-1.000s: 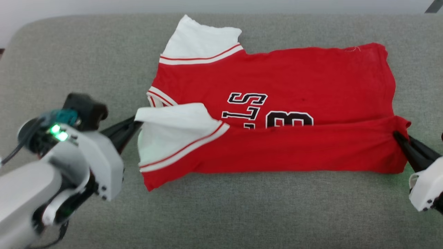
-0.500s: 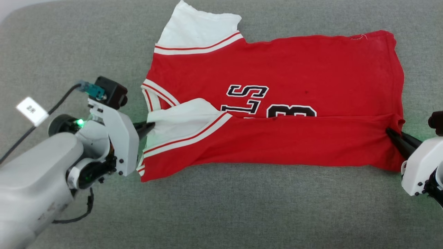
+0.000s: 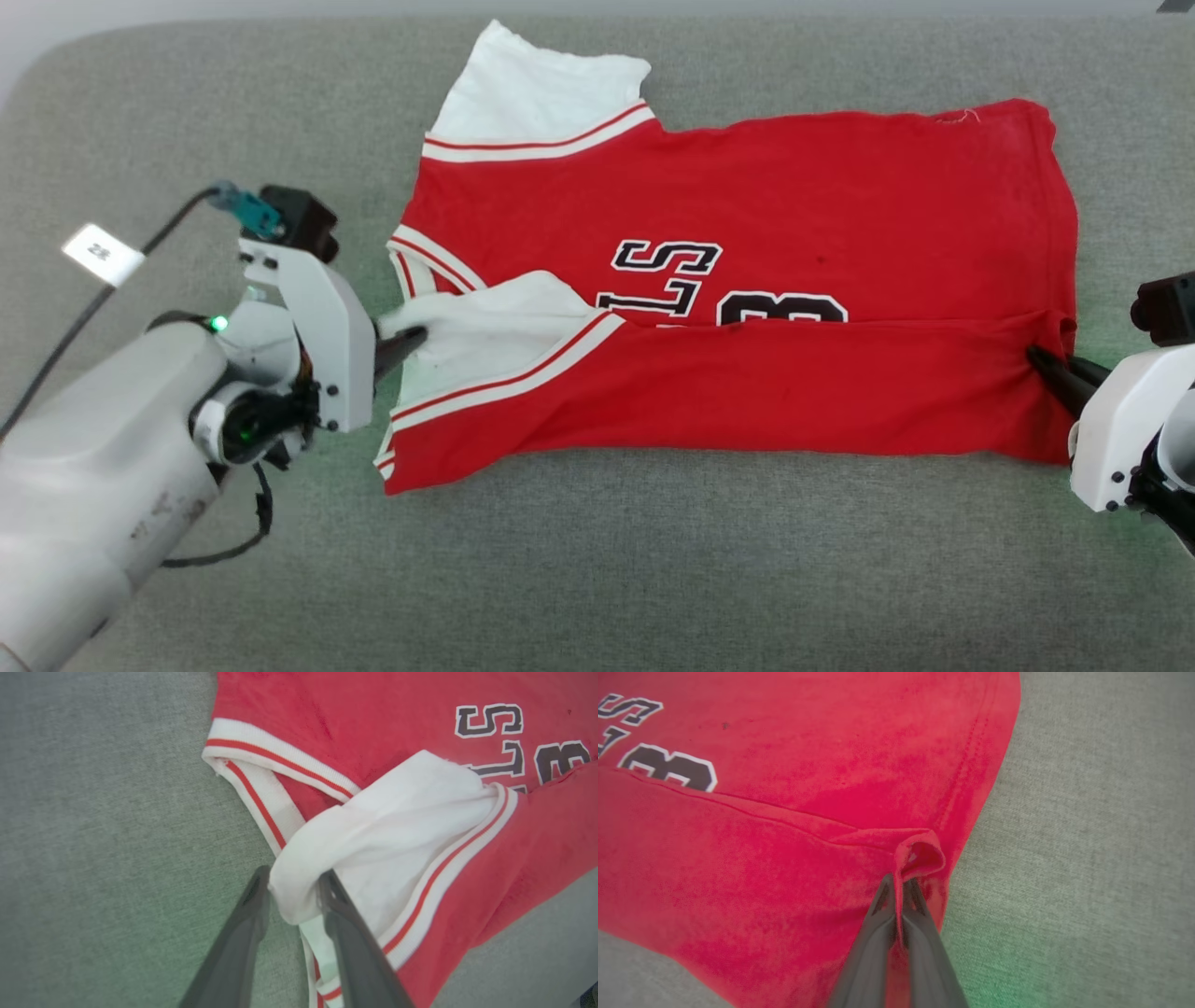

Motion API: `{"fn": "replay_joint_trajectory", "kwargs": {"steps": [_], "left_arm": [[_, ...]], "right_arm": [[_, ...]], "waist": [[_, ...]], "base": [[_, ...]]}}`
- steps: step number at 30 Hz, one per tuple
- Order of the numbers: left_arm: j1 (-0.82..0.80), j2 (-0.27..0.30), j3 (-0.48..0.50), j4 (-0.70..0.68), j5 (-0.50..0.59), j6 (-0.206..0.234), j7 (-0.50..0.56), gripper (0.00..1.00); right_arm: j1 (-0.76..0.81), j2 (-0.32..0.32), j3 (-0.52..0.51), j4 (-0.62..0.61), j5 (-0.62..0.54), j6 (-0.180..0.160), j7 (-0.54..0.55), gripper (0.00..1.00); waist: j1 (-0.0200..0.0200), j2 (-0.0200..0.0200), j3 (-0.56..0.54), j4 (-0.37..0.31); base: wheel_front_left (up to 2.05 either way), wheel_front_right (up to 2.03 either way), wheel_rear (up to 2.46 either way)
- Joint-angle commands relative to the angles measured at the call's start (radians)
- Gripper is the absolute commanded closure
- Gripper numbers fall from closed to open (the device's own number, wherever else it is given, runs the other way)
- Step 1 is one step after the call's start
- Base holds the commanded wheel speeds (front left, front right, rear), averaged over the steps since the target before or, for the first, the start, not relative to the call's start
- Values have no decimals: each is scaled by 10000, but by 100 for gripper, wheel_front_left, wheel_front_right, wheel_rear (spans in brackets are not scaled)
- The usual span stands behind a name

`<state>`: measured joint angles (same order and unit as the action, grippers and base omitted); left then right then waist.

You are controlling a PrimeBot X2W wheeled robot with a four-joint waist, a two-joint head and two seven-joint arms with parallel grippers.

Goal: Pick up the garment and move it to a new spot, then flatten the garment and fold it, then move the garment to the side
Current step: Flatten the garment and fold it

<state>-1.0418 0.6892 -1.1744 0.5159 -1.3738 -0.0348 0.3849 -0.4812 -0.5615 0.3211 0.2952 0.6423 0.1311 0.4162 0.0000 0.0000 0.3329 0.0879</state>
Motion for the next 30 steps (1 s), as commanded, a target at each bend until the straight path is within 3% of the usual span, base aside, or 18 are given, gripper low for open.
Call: {"fn": "replay_joint_trajectory", "kwargs": {"steps": [1, 3, 4, 15, 21, 30], "left_arm": [[-120, -1, 87, 54, -68, 53, -84, 0], [-135, 64, 207, 56, -158, -16, -183, 0], [-147, 123, 229, 38, -119, -27, -235, 0], [411, 825, 279, -900, -428, 551, 17, 0], [995, 1190, 275, -1649, -1016, 1106, 423, 0], [1475, 1265, 35, -1925, -1469, 1846, 1186, 0]], "right_arm": [[-74, 25, 59, 65, 38, -7, 83, 70], [-193, 42, -41, 93, 40, -7, 18, 53], [-184, 57, -38, 121, 47, -7, 33, 0], [105, 295, -673, -222, -62, -7, -680, 0], [581, 776, -1829, -810, -291, -7, -1366, 0], [1653, 1794, -3560, -2361, -1109, -7, -1376, 0]], "waist": [[0, 0, -152, 3], [0, 0, -286, 7], [0, 0, -366, 17], [0, 0, -1185, 9], [0, 0, -1400, -145], [0, 0, -1538, -476]], "base": [[0, 0, 0], [0, 0, 0], [0, 0, 0], [0, 0, 0], [0, 0, 0], [0, 0, 0]]}}
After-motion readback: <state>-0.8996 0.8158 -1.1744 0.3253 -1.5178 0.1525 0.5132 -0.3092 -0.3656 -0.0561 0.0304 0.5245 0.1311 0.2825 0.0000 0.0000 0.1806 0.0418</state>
